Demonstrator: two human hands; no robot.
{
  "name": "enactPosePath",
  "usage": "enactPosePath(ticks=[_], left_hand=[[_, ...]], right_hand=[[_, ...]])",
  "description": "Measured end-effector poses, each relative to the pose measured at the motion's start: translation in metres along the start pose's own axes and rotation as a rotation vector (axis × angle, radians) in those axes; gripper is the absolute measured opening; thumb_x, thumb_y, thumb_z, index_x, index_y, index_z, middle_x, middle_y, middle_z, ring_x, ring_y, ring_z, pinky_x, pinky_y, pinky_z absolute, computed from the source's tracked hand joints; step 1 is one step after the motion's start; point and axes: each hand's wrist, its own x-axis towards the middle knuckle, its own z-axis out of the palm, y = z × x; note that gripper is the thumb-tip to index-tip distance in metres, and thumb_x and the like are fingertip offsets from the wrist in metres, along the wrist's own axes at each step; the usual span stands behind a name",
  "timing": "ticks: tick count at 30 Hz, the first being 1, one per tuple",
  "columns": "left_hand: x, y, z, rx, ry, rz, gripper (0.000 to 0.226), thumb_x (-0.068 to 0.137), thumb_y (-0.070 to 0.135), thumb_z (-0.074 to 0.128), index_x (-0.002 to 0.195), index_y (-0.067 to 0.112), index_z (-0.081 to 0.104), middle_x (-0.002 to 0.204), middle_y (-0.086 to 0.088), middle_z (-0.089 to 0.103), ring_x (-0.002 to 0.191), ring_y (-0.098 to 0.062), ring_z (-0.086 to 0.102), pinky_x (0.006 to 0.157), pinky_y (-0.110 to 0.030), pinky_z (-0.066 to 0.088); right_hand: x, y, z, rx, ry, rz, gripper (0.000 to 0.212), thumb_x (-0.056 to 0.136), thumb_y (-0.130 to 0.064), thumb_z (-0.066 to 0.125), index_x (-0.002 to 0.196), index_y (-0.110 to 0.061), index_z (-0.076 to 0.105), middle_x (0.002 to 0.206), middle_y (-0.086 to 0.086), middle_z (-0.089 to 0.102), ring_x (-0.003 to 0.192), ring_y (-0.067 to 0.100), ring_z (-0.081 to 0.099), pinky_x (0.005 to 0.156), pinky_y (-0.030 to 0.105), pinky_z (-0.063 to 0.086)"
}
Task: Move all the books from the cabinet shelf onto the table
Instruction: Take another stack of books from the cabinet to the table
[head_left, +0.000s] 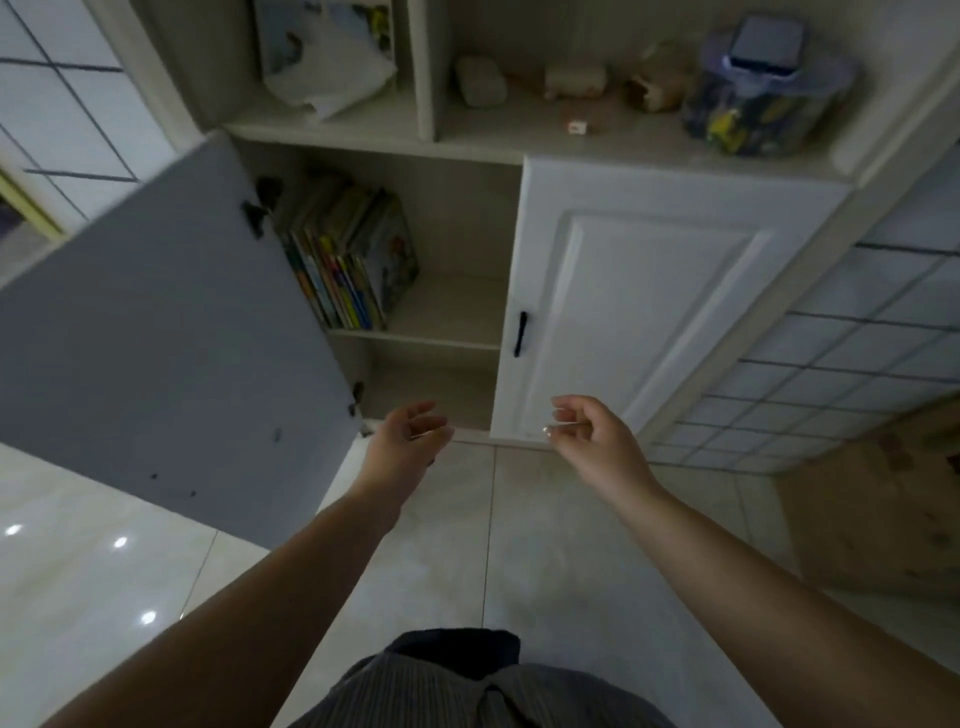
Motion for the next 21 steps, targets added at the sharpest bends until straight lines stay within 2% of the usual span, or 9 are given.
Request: enactPosePath(ticks=[5,9,15,18,21], left_hand=[[0.045,0.018,-0.022,-0.023,0.08,-0.007,0.044,0.087,0.014,0.065,0.128,0.014,0.05,0.106,0.002,0.063,0.097,-0.016,0.061,0.091,-0.036,0.049],[0.103,0.033,-0.043,-0.022,0.113,-0.01,0.042,0.087,0.012,0.064,0.127,0.014,0.05,0.109,-0.004,0.062,0.1,-0.02,0.06,0.094,-0.036,0.048],[0.198,0.054,-0.077,-0.073,0.171,-0.025,0.045,0.085,0.009,0.065,0.128,0.011,0.05,0.105,-0.008,0.062,0.09,-0.021,0.06,0.079,-0.035,0.049],[0.241,0.058,-0.094,-0.104,0.17,-0.042,0.045,0.085,0.0,0.061,0.127,0.01,0.047,0.099,-0.002,0.058,0.086,-0.016,0.059,0.071,-0.023,0.049],[0.278,0.062,-0.104,-0.142,0.184,-0.043,0.055,0.083,-0.005,0.063,0.132,0.012,0.043,0.111,-0.003,0.053,0.093,-0.015,0.058,0.066,-0.016,0.051]], right_hand=[[0.061,-0.023,0.026,-0.063,-0.132,-0.038,0.033,0.085,-0.018,0.066,0.117,-0.019,0.057,0.104,-0.006,0.057,0.095,0.009,0.056,0.09,0.029,0.047],[0.118,-0.044,0.059,-0.07,-0.209,-0.06,0.033,0.084,-0.018,0.067,0.116,-0.021,0.057,0.1,-0.009,0.057,0.093,0.008,0.057,0.089,0.026,0.048],[0.208,-0.081,0.105,-0.089,-0.296,-0.031,0.03,0.085,-0.023,0.066,0.112,-0.03,0.053,0.099,-0.015,0.056,0.096,0.004,0.057,0.075,0.014,0.043],[0.25,-0.095,0.131,-0.063,-0.328,0.002,0.032,0.087,-0.019,0.064,0.115,-0.028,0.052,0.097,-0.014,0.054,0.091,0.0,0.055,0.072,0.013,0.043],[0.288,-0.105,0.157,-0.07,-0.357,0.02,0.035,0.085,-0.018,0.066,0.116,-0.028,0.052,0.103,-0.011,0.056,0.094,0.003,0.055,0.081,0.022,0.047]])
